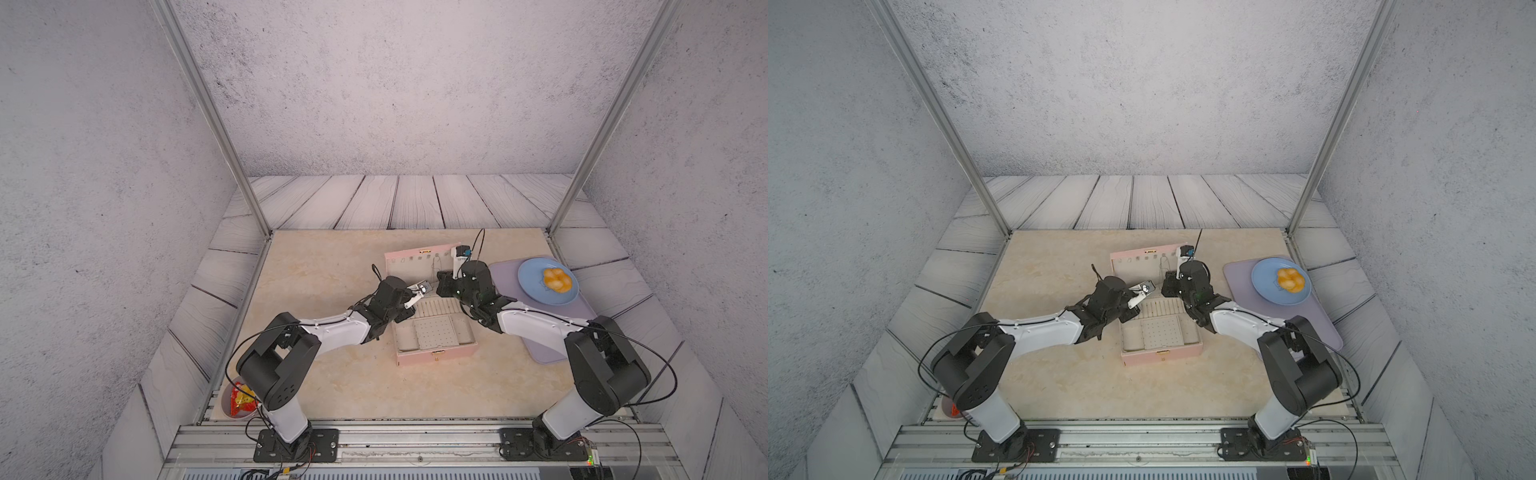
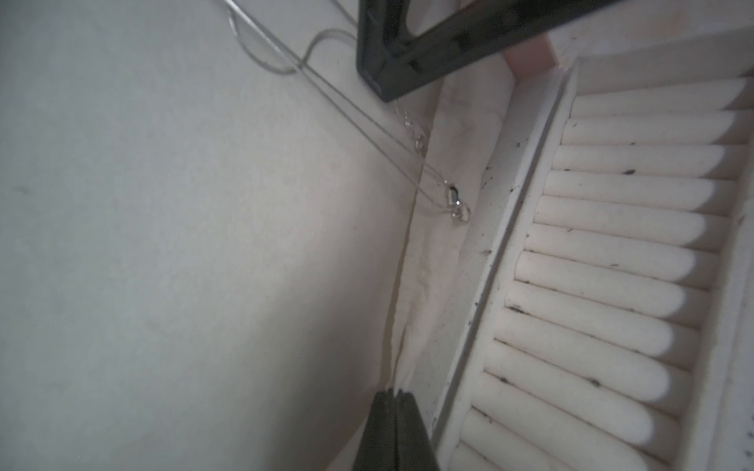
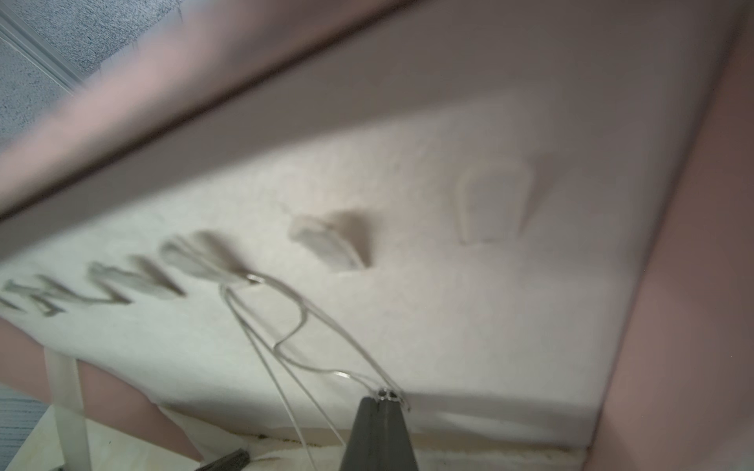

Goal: Put jewelry chain into jewelry box
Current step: Adjust the necklace in the storage slot.

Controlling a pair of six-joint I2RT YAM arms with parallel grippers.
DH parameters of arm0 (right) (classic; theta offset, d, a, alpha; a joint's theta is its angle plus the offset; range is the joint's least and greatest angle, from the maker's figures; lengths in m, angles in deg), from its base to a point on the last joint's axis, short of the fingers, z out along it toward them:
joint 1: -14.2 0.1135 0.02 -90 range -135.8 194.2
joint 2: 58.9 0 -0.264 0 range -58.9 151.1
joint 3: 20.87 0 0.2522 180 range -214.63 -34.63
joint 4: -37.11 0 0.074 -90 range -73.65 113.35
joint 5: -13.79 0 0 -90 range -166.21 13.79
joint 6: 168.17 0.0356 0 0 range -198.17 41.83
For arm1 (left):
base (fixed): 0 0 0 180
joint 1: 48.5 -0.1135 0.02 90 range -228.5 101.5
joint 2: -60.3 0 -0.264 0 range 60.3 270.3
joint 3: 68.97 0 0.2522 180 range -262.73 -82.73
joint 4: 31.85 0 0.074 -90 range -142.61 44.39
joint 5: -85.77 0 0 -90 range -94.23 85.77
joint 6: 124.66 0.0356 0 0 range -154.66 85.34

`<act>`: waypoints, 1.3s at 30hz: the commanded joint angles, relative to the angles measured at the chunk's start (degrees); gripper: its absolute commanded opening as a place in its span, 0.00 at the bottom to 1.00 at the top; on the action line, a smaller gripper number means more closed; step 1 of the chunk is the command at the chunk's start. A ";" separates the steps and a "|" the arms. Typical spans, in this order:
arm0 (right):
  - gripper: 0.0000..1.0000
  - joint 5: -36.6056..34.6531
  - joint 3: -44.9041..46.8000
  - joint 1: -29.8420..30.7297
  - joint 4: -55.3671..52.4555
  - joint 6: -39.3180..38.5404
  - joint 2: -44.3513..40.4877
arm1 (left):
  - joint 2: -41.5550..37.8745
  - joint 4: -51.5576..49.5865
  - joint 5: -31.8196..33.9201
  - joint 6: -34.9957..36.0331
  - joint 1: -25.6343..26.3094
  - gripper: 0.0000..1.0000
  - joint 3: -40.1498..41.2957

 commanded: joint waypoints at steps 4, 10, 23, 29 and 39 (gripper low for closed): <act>0.00 -1.56 1.00 0.07 0.79 -0.34 1.73 | -1.01 -1.55 -2.85 -0.34 1.61 0.00 1.00; 0.00 -2.95 1.39 0.07 -0.31 -0.17 2.18 | -1.21 -1.47 -2.70 -0.36 1.64 0.00 1.05; 0.00 -2.72 1.86 0.16 -2.91 0.12 2.03 | -1.24 -0.47 0.89 -2.66 1.66 0.00 0.23; 0.16 -2.45 2.01 0.15 -4.89 -0.62 -1.54 | -1.15 -0.48 1.41 -3.52 1.66 0.00 -0.17; 0.37 -3.27 4.77 0.18 -6.39 -1.31 -8.68 | -1.06 -0.77 4.06 -6.13 1.66 0.00 -1.52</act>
